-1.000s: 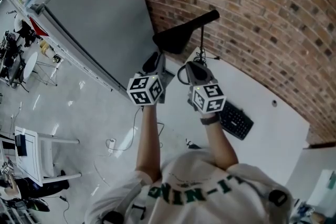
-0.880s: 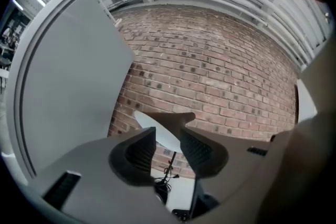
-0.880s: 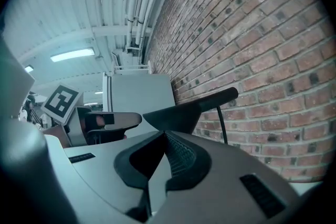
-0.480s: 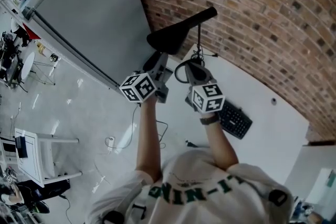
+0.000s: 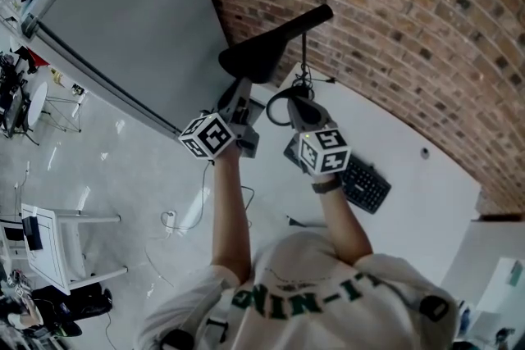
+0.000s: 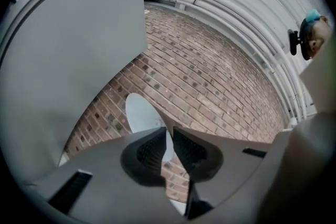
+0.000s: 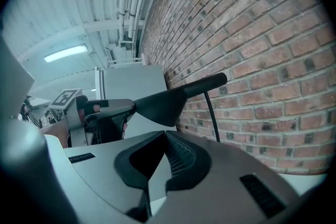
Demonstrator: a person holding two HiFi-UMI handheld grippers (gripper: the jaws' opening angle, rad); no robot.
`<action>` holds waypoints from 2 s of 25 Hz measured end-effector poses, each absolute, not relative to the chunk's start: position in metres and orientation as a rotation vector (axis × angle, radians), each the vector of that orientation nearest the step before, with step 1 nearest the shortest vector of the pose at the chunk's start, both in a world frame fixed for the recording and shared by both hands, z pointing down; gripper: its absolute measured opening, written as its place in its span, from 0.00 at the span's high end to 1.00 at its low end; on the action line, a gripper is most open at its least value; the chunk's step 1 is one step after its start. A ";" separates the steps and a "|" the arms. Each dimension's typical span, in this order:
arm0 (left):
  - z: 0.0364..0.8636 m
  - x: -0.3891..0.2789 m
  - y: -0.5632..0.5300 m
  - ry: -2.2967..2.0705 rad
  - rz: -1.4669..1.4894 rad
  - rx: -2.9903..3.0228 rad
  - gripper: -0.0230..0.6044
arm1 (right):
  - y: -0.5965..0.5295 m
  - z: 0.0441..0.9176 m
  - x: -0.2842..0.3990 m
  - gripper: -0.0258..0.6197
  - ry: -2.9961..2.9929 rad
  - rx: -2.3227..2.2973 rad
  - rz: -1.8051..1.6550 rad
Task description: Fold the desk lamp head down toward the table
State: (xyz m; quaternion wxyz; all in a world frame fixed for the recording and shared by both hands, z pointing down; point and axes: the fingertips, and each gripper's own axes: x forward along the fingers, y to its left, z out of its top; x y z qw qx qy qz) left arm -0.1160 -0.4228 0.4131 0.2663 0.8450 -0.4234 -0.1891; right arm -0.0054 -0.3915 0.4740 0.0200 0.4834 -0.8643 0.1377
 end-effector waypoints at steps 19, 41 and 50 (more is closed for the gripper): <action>0.433 -0.107 -0.421 -0.966 -0.664 2.169 0.95 | -0.393 0.488 0.005 0.95 -2.661 1.511 0.467; 0.499 -0.091 -0.430 -0.880 -0.717 1.928 0.94 | -0.399 0.524 0.047 0.96 -2.552 1.578 0.567; 0.526 -0.070 -0.443 -0.806 -0.767 1.871 0.93 | -0.404 0.543 0.067 0.96 -2.512 1.587 0.606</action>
